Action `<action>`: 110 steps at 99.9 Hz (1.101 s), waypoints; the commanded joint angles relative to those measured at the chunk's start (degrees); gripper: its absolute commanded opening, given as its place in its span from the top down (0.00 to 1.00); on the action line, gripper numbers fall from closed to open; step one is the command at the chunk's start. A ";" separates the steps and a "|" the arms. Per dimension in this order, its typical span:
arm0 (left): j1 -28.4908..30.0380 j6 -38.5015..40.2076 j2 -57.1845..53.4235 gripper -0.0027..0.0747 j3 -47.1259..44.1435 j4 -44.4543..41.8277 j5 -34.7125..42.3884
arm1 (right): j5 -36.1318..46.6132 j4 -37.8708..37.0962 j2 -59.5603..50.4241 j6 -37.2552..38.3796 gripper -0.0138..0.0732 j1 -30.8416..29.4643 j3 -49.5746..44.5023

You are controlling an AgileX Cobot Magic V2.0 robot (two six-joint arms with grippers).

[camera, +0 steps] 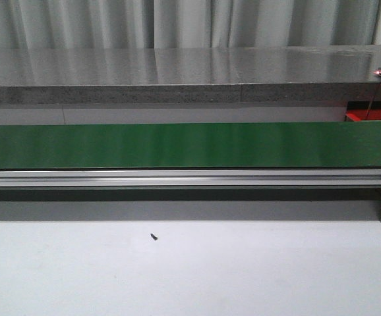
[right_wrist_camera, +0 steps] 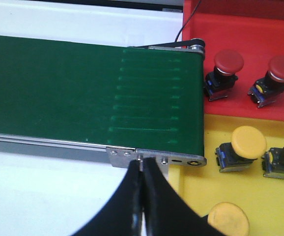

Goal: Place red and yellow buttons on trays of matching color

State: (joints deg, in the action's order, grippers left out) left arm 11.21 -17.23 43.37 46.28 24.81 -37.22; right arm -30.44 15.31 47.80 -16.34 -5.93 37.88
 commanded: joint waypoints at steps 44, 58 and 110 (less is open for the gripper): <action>14.53 3.72 26.27 0.45 21.22 -0.88 4.17 | 3.91 -0.11 -1.18 -0.12 0.92 0.04 1.42; 18.08 6.80 34.89 0.24 27.36 -0.88 0.48 | 3.96 -0.10 -1.18 -0.12 0.92 0.04 1.42; 20.26 18.16 67.82 0.25 57.31 -3.98 -16.34 | 4.01 -0.10 -1.11 -0.12 0.92 0.04 1.37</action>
State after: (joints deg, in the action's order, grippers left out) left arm 31.26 -2.58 110.04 97.12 21.55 -53.31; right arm -30.35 15.29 47.29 -16.34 -5.93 37.85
